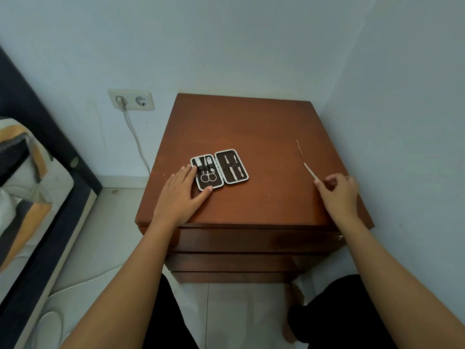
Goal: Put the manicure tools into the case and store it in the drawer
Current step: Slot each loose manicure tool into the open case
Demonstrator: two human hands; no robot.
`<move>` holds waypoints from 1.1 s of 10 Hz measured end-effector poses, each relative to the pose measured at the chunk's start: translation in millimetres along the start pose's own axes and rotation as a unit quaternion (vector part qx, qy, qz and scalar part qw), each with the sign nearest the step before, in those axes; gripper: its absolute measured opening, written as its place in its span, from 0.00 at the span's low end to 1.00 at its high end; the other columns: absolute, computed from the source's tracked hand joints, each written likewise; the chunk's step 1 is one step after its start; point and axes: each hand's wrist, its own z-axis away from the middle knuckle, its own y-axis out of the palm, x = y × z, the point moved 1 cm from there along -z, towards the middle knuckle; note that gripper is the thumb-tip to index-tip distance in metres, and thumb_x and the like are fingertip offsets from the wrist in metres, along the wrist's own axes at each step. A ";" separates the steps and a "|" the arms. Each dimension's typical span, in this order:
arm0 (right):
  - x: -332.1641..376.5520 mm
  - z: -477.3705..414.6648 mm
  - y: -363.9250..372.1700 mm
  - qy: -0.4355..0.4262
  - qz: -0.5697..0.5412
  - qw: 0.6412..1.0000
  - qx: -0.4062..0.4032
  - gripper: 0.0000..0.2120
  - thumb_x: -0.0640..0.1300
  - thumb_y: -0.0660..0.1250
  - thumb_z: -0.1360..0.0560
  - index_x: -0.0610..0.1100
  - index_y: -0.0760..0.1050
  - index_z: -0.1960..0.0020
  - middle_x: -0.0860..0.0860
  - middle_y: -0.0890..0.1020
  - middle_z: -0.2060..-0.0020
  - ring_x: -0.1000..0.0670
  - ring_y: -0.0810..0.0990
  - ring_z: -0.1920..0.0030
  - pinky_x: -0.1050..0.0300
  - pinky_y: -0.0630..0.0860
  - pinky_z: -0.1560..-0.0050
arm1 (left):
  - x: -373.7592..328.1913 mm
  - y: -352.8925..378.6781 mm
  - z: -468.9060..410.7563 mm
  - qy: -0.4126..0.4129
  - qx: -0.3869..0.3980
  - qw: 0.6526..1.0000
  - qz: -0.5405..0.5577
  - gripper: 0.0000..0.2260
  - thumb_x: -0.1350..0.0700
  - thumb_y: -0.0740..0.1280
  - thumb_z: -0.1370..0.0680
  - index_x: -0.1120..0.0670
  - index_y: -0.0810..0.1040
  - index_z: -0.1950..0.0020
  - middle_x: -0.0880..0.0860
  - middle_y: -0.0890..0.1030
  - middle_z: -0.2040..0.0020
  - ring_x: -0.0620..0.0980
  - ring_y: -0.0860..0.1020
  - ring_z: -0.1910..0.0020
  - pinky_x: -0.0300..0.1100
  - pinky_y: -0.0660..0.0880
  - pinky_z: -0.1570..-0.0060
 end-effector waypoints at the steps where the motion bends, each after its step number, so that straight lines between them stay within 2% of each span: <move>1: 5.6 -12.1 -1.7 0.035 0.001 0.999 0.030 0.09 0.46 0.71 0.29 0.41 0.77 0.55 0.39 0.79 0.52 0.41 0.77 0.52 0.48 0.74 0.50 | -0.4 -0.1 -0.1 0.001 0.000 1.000 -0.002 0.32 0.37 0.56 0.23 0.53 0.56 0.24 0.51 0.58 0.23 0.48 0.54 0.24 0.45 0.49 0.26; 2: 11.6 -20.7 -2.2 0.076 0.013 0.995 0.067 0.07 0.46 0.70 0.28 0.43 0.77 0.61 0.43 0.81 0.57 0.43 0.78 0.54 0.52 0.74 0.53 | -0.5 0.0 0.2 -0.002 0.003 1.000 -0.002 0.33 0.37 0.55 0.23 0.52 0.56 0.24 0.51 0.58 0.23 0.48 0.54 0.24 0.45 0.49 0.26; 3: 14.7 -24.4 -0.4 0.105 0.033 0.991 0.077 0.10 0.47 0.70 0.28 0.47 0.74 0.67 0.46 0.79 0.60 0.40 0.79 0.49 0.49 0.76 0.49 | -0.5 0.2 0.1 -0.004 0.004 1.000 -0.001 0.33 0.37 0.55 0.23 0.52 0.56 0.24 0.51 0.58 0.23 0.49 0.54 0.24 0.46 0.50 0.26; 4: 18.4 -23.7 1.7 0.106 0.048 0.990 0.075 0.16 0.46 0.69 0.27 0.51 0.69 0.72 0.42 0.81 0.55 0.38 0.78 0.47 0.46 0.76 0.46 | -1.0 -0.1 0.1 -0.004 0.003 1.000 -0.001 0.32 0.37 0.55 0.23 0.52 0.55 0.23 0.51 0.58 0.23 0.49 0.54 0.24 0.46 0.50 0.26; 5: 21.3 -19.6 2.9 0.080 0.072 0.991 0.073 0.14 0.45 0.66 0.26 0.48 0.70 0.69 0.38 0.79 0.49 0.36 0.75 0.46 0.44 0.75 0.44 | -0.4 0.0 0.7 -0.003 0.003 1.000 0.001 0.32 0.37 0.55 0.23 0.52 0.55 0.24 0.51 0.58 0.23 0.49 0.54 0.24 0.46 0.49 0.26; 6: 24.5 -11.2 6.3 0.044 0.061 0.995 0.059 0.07 0.40 0.63 0.24 0.42 0.71 0.60 0.37 0.78 0.49 0.36 0.75 0.47 0.46 0.73 0.46 | -0.1 0.3 0.0 -0.005 0.003 1.000 -0.002 0.33 0.37 0.55 0.23 0.52 0.55 0.23 0.51 0.58 0.23 0.49 0.54 0.24 0.46 0.50 0.26; 7: 34.7 1.0 10.4 0.030 0.003 0.998 0.063 0.04 0.39 0.62 0.23 0.40 0.71 0.57 0.39 0.78 0.51 0.41 0.75 0.52 0.55 0.70 0.55 | -1.5 0.0 -0.4 -0.003 0.003 1.000 -0.003 0.33 0.37 0.55 0.23 0.52 0.55 0.23 0.51 0.58 0.23 0.48 0.54 0.24 0.45 0.49 0.26; 8: 55.0 13.1 19.8 0.019 -0.080 0.991 0.104 0.02 0.38 0.62 0.24 0.41 0.73 0.52 0.45 0.76 0.55 0.48 0.72 0.59 0.68 0.69 0.66 | -1.5 -0.4 0.2 -0.003 0.003 1.000 -0.003 0.33 0.37 0.55 0.23 0.52 0.55 0.23 0.51 0.58 0.23 0.48 0.54 0.24 0.45 0.49 0.26; 9: 79.0 28.7 40.6 0.001 -0.160 0.972 0.172 0.08 0.38 0.61 0.24 0.50 0.73 0.57 0.50 0.78 0.63 0.49 0.75 0.62 0.62 0.72 0.63 | -1.1 -0.7 0.3 -0.005 0.005 1.000 -0.001 0.33 0.36 0.55 0.23 0.52 0.55 0.23 0.51 0.58 0.23 0.49 0.54 0.24 0.46 0.49 0.26; 10: 99.0 45.5 60.8 -0.028 -0.177 0.960 0.214 0.09 0.37 0.62 0.25 0.49 0.75 0.58 0.53 0.77 0.68 0.52 0.75 0.65 0.57 0.72 0.59 | -1.0 -0.8 0.1 -0.003 0.005 1.000 0.002 0.33 0.37 0.55 0.23 0.52 0.56 0.24 0.51 0.58 0.23 0.49 0.54 0.24 0.46 0.49 0.25; 11: 111.1 56.4 71.9 -0.064 -0.165 0.958 0.225 0.07 0.38 0.62 0.24 0.43 0.78 0.53 0.51 0.78 0.66 0.57 0.71 0.69 0.71 0.68 0.67 | -1.1 -0.8 0.5 -0.001 0.004 1.000 0.002 0.32 0.37 0.55 0.23 0.52 0.56 0.24 0.51 0.58 0.23 0.48 0.54 0.24 0.46 0.49 0.25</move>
